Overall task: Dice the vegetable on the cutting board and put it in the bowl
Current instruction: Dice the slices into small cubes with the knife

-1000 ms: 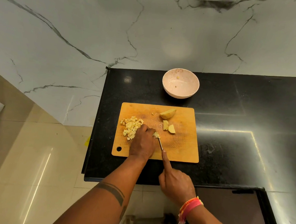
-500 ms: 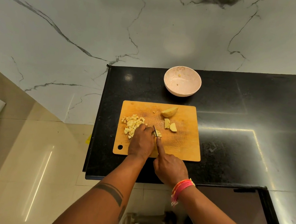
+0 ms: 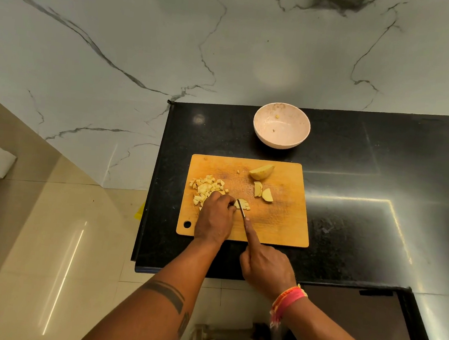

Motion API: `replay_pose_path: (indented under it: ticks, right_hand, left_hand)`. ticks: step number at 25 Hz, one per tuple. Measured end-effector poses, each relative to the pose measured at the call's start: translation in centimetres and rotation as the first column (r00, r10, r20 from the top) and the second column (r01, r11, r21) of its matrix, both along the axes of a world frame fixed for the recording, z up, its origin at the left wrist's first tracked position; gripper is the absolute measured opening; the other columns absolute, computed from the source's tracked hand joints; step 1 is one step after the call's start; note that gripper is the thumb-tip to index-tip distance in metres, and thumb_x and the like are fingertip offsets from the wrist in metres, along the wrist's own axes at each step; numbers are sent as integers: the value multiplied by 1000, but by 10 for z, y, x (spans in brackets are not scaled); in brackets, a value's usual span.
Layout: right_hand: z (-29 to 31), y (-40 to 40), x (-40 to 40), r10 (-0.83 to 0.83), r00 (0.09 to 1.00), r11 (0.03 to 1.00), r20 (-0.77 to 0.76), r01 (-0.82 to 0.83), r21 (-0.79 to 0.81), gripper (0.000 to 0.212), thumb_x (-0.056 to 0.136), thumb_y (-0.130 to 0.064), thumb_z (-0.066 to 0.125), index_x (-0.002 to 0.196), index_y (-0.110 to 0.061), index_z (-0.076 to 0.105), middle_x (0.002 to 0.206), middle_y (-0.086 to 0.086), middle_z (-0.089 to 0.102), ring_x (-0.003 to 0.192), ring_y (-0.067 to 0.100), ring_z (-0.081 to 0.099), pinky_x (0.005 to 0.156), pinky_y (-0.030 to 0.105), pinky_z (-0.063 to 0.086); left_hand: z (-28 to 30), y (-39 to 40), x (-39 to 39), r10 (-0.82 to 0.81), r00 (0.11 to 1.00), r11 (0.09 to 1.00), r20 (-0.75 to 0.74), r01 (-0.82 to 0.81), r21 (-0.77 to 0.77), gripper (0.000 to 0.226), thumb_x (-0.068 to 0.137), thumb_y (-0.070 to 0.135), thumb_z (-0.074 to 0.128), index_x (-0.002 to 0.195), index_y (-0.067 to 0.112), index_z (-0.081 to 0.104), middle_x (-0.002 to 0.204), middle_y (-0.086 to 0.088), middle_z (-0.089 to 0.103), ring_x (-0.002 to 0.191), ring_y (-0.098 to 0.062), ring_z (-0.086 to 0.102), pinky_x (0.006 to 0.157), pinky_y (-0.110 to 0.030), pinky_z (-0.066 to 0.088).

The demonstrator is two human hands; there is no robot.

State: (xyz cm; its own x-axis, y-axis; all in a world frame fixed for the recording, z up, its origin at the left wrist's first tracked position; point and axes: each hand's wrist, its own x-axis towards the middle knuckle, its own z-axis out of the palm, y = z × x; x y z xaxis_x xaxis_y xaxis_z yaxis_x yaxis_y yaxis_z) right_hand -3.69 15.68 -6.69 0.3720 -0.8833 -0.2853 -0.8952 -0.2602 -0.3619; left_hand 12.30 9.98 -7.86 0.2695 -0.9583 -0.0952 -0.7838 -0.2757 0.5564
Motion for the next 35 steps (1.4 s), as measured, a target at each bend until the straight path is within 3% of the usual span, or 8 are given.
replay_pose_path:
  ticks: [5,12,16,20,26,30,35]
  right_hand:
    - [-3,-13,14,21,1000,1000,-14,-21,23,76,100,-34,34,159,-32,-13,69,2,62,55,22,58,55,37,52]
    - [1,9,-13,32,999,999,-28,-31,33,76,100,-36,33,158,-33,-16,67,-4,59,51,15,53,49,32,39]
    - [1,11,-19,-62,998,998,31,62,11,76,101,-37,33,159,-34,-17,62,-9,53,49,9,50,45,28,29]
    - [-2,9,-8,-113,993,992,24,112,55,77,102,-36,32,157,-31,-21,67,-6,57,52,12,52,50,33,40]
    - [-3,-9,43,-29,999,998,38,27,52,76,100,-31,34,161,-22,-11,70,2,62,57,22,59,56,40,53]
    - [7,-21,39,-63,992,998,106,63,5,74,102,-32,34,161,-28,-10,69,0,60,54,19,55,54,39,51]
    - [11,-18,-7,-210,967,977,145,214,-15,72,102,-32,39,162,-33,-1,62,-4,57,50,16,53,49,37,45]
  left_hand:
    - [1,-3,-1,11,1000,1000,3,-11,9,25,100,24,58,122,19,68,116,0,56,107,-17,55,89,-29,50]
    - [5,-7,-7,49,998,998,38,-50,27,25,101,27,56,122,17,66,120,-2,57,111,-18,54,88,-29,47]
    - [6,-4,-7,54,997,998,53,-55,23,23,102,28,55,121,20,65,118,-1,58,109,-18,55,87,-31,50]
    - [1,10,-1,48,999,998,15,-47,-51,21,102,26,54,118,19,65,113,0,60,103,-18,57,82,-33,52]
    - [0,14,19,59,998,992,6,-58,-111,20,103,26,53,117,19,66,112,1,61,102,-16,57,78,-29,49]
    - [7,5,19,76,997,988,-16,-78,-136,23,103,26,53,121,20,65,116,1,60,104,-15,58,80,-25,47]
    - [16,-23,-18,-51,993,994,-105,40,-100,25,102,28,56,124,20,64,120,1,59,106,-16,59,87,-30,51]
